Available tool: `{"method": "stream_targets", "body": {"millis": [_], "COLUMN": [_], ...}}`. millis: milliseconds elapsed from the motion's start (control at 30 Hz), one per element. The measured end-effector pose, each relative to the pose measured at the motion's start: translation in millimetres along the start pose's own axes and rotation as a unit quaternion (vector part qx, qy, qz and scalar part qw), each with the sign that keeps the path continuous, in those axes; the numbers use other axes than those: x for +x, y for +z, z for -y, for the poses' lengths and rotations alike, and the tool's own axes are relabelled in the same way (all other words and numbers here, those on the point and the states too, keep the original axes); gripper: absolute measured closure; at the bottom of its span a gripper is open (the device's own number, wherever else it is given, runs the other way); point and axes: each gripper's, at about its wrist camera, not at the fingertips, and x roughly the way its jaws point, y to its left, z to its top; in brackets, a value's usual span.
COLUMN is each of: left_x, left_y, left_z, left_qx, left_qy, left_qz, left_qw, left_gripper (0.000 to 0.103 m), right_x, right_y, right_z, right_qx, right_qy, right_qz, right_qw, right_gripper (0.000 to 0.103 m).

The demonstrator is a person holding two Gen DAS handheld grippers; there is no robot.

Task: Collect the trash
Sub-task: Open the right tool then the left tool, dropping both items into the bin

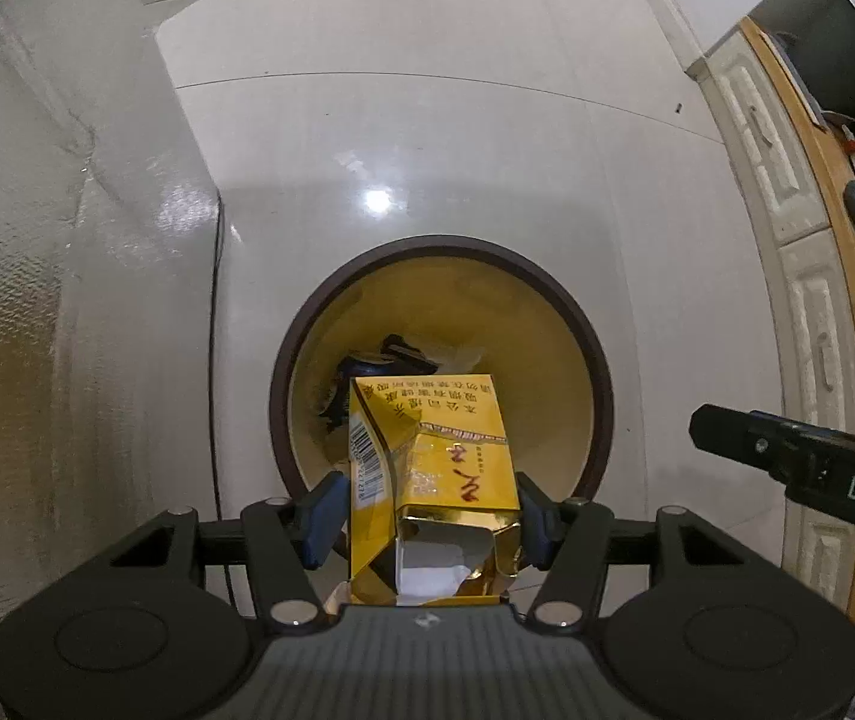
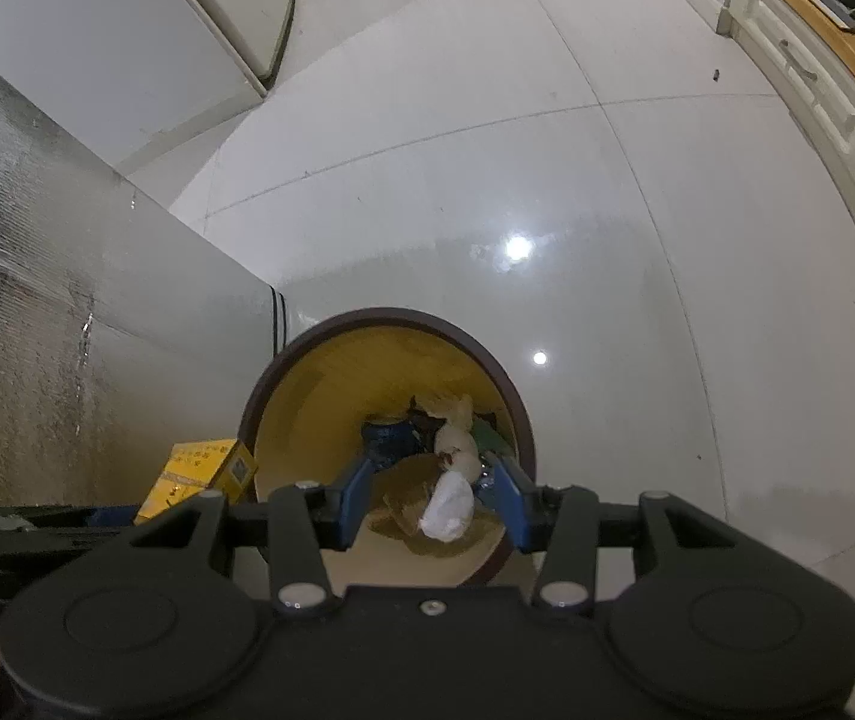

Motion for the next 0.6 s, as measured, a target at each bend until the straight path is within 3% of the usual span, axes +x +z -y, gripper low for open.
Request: {"method": "stream_targets", "body": {"millis": [100, 167, 200, 333, 600], "left_x": [1.7, 2.9, 3.3, 4.0, -5.6], "left_y": [-1.8, -3.7, -4.9, -9.4, -16.0], "left_z": [4.6, 5.6, 6.6, 6.2, -0.6], "left_qx": [0.005, 0.009, 0.012, 0.017, 0.019], "left_qy": [-0.002, 0.007, 0.014, 0.039, 0.064], "left_qz": [-0.006, -0.009, -0.009, -0.017, -0.019], "left_qw": [1.0, 0.9999, 0.9998, 0.999, 0.9976], "left_gripper": [0.028, 0.016, 0.016, 0.012, 0.004], "right_x": [-2.0, -3.1, -3.4, -5.3, -8.3], "right_y": [-0.7, -0.1, 0.5, -1.8, -9.9], "right_z": [0.5, -1.3, -0.9, 0.7, -4.6], "right_qx": [-0.005, -0.01, -0.012, -0.023, -0.061], "right_qy": [0.0, -0.002, -0.003, -0.005, -0.014], "right_qz": [-0.005, -0.006, -0.006, -0.01, -0.03], "right_qw": [1.0, 1.0, 1.0, 1.0, 0.998], "right_gripper": [0.054, 0.046, 0.04, 0.036, 0.01]}}
